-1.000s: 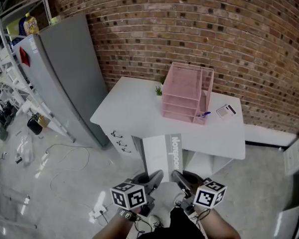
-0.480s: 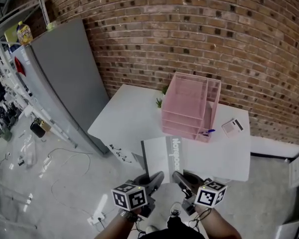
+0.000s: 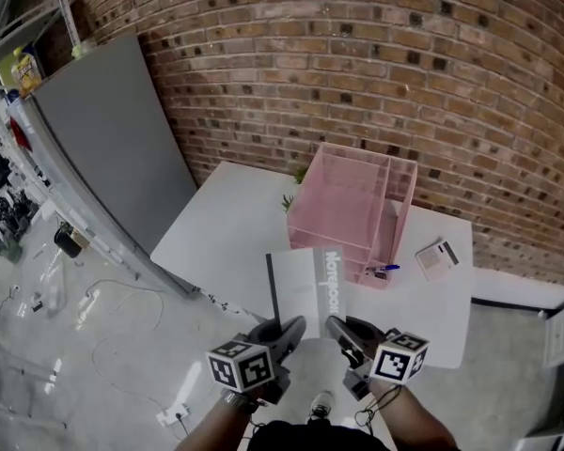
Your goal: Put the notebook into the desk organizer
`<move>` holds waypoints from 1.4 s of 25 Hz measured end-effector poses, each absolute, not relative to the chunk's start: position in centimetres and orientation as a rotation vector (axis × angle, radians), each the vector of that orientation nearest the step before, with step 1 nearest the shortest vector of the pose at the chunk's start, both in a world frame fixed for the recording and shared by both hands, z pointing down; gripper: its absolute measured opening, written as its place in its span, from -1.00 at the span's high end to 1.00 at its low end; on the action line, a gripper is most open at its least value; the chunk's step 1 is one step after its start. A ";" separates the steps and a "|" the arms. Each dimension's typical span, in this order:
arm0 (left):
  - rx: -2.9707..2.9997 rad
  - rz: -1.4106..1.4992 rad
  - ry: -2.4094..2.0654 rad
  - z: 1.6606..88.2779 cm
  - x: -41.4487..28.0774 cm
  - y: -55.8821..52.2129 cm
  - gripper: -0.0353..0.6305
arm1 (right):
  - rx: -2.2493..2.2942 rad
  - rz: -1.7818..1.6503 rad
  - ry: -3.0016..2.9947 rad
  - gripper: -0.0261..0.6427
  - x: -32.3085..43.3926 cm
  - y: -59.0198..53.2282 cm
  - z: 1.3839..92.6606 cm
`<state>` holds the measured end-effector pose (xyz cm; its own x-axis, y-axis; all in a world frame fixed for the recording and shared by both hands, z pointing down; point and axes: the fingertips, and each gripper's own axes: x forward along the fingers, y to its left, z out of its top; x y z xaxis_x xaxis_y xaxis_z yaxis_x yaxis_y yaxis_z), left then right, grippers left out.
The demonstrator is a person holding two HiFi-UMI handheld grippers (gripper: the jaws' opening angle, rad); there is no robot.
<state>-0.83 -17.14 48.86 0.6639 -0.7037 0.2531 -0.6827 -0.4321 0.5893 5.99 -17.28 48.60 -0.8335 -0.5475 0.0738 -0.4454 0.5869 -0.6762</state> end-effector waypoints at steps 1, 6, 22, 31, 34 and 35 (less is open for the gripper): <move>2.203 -0.043 -1.067 48.8 -0.6 -17.6 0.68 | -0.835 -1.075 2.667 0.89 6.3 -17.7 48.5; 2.207 -0.056 -1.057 48.5 0.2 -19.8 0.59 | -0.806 -1.052 2.641 0.89 7.5 -19.6 47.6; 2.242 0.034 -0.939 50.5 -0.1 -26.5 0.54 | -1.028 -1.111 2.502 0.89 9.0 -25.6 49.2; 2.290 0.157 -0.870 52.5 -2.8 -30.7 0.54 | -1.080 -1.193 2.290 0.89 7.5 -30.4 50.2; 2.328 0.196 -0.844 52.8 -3.2 -32.0 0.54 | -1.112 -1.204 2.258 0.89 7.1 -31.7 50.5; 2.342 0.209 -0.836 52.9 -3.4 -32.3 0.54 | -1.120 -1.210 2.245 0.89 7.0 -32.0 50.7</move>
<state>-3.41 -32.34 52.92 0.7854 -0.5151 0.3432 -0.6160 -0.5963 0.5148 6.98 -32.05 50.69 -0.6240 -0.7793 0.0576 -0.4767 0.3212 -0.8183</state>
